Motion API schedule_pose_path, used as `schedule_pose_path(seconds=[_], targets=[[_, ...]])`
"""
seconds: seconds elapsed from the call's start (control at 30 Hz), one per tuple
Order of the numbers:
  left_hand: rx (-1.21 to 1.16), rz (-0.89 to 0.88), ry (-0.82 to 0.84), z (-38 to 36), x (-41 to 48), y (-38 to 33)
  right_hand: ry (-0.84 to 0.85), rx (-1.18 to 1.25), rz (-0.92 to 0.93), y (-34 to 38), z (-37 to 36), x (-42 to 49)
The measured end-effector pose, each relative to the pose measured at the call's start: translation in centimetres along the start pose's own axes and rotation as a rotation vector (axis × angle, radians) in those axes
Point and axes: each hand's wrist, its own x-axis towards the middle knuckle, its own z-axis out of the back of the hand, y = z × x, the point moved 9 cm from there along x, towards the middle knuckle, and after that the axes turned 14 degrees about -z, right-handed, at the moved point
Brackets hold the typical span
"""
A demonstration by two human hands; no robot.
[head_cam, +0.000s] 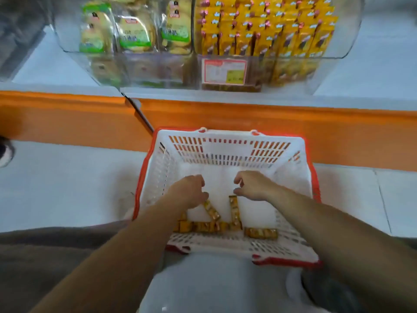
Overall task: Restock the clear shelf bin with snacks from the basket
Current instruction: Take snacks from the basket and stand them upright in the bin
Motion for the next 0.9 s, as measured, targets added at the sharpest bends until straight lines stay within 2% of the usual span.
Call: schedule_pose_path(seconds=[0.1,0.23,0.4,0.57,0.67,0.77,0.9], targets=[[-0.04,0.034,0.036,-4.5,1.7,2.9,0.012,0.136,-0.111,-2.5,-4.6,3.9],[-0.068,0.037,0.03,-7.6,4.5,4.6,0.028,0.202,-0.209,-4.4,-9.1,7.2],[0.022,-0.082,0.128,-10.4,7.9,4.6,0.026,0.067,-0.148,-4.1,-11.6,9.1],[0.129,-0.175,0.208,-11.1,9.5,4.8,0.046,0.162,-0.128,-4.6,-12.0,9.8],[0.185,-0.188,0.324,-12.0,9.3,5.4,0.1,0.251,-0.105,-4.7,-12.3,10.0],[0.163,-0.18,0.399,-12.6,8.6,6.0,0.222,0.145,-0.099,-4.6,-13.7,9.4],[-0.004,-0.14,0.414,-12.5,7.5,6.1,0.314,0.04,-0.074,-4.3,-14.2,8.5]])
